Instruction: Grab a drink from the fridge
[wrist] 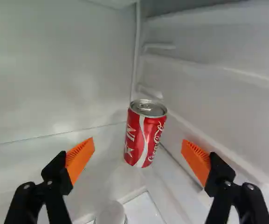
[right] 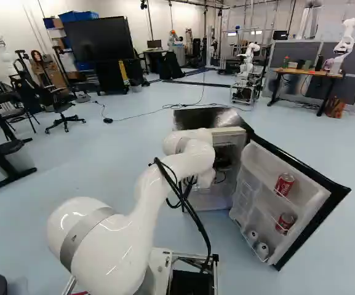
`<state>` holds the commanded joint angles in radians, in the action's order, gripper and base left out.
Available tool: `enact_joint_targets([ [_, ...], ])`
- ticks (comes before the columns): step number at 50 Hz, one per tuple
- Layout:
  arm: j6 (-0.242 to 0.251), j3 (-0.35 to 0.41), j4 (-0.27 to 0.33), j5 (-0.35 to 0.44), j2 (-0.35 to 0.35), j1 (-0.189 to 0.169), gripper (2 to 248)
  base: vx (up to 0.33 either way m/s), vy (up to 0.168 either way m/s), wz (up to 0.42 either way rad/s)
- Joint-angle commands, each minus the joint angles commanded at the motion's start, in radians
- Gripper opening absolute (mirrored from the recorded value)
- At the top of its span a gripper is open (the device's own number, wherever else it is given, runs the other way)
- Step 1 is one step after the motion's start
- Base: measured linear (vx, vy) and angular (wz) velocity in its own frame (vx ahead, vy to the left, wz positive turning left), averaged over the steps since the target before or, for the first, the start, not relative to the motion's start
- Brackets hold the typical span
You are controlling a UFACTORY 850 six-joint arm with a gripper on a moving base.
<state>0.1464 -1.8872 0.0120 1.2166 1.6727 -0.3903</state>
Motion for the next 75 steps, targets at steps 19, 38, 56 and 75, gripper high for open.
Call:
enact_joint_targets([
  [19, 0.000, -0.029, 0.000, 0.000, 0.017, -0.001, 247, 0.000, 0.000, 0.000],
  [38, 0.000, -0.031, 0.000, 0.000, 0.018, -0.001, 120, 0.000, 0.000, 0.000],
  [56, 0.000, -0.029, 0.000, 0.000, 0.017, -0.002, 90, 0.000, 0.000, 0.000],
  [75, 0.000, 0.041, 0.000, 0.000, -0.035, -0.005, 90, 0.000, 0.000, 0.000],
])
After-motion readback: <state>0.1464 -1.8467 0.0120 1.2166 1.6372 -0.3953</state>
